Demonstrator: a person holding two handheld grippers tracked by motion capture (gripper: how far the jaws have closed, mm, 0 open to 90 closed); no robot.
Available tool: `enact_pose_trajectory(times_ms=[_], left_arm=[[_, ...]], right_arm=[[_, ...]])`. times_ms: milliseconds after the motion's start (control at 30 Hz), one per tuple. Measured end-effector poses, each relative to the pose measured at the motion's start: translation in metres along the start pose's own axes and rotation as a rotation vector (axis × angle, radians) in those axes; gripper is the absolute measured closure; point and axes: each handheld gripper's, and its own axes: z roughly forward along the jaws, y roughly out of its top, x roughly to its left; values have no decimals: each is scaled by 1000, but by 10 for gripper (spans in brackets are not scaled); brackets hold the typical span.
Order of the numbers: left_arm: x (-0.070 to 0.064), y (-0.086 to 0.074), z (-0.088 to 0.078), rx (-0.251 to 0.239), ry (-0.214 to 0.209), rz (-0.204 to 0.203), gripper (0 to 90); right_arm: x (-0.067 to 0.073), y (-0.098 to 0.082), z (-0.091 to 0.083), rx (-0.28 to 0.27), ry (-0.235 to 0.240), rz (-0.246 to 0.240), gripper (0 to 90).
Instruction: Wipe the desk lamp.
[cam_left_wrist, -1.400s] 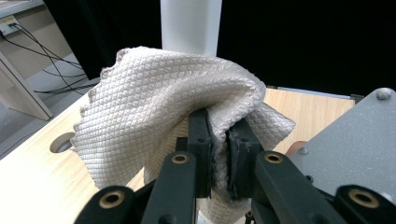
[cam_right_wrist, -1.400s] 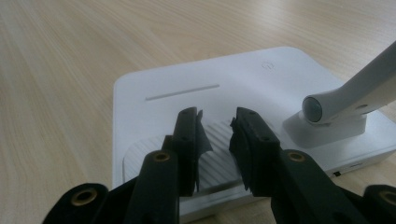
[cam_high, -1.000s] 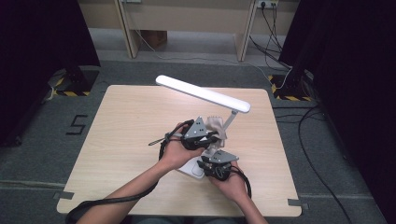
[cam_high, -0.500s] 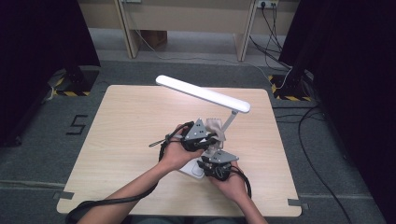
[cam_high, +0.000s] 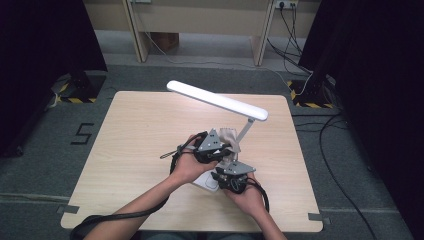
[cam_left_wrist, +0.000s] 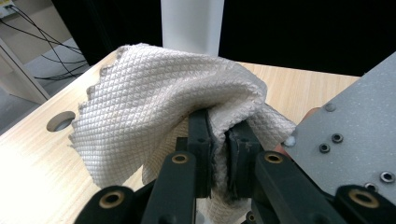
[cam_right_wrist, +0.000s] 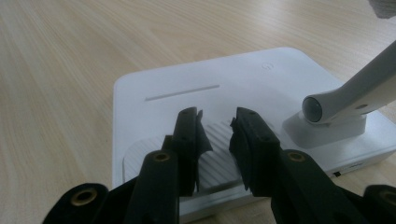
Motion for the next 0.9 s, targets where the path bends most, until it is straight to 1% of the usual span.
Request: enact_pose_trajectory(times_ms=[133, 267, 467, 900], left_arm=[[1, -2, 0, 5, 2, 2, 815], [0, -6, 2, 9, 1, -9, 814], [1, -8, 3, 15, 2, -9, 813], [2, -15, 6, 22, 5, -23, 813]], right_arm=[[0, 0, 0, 1, -3, -3, 707], [0, 0, 0, 2, -3, -3, 707], [0, 0, 0, 3, -3, -1, 707], [0, 0, 0, 7, -6, 0, 707]])
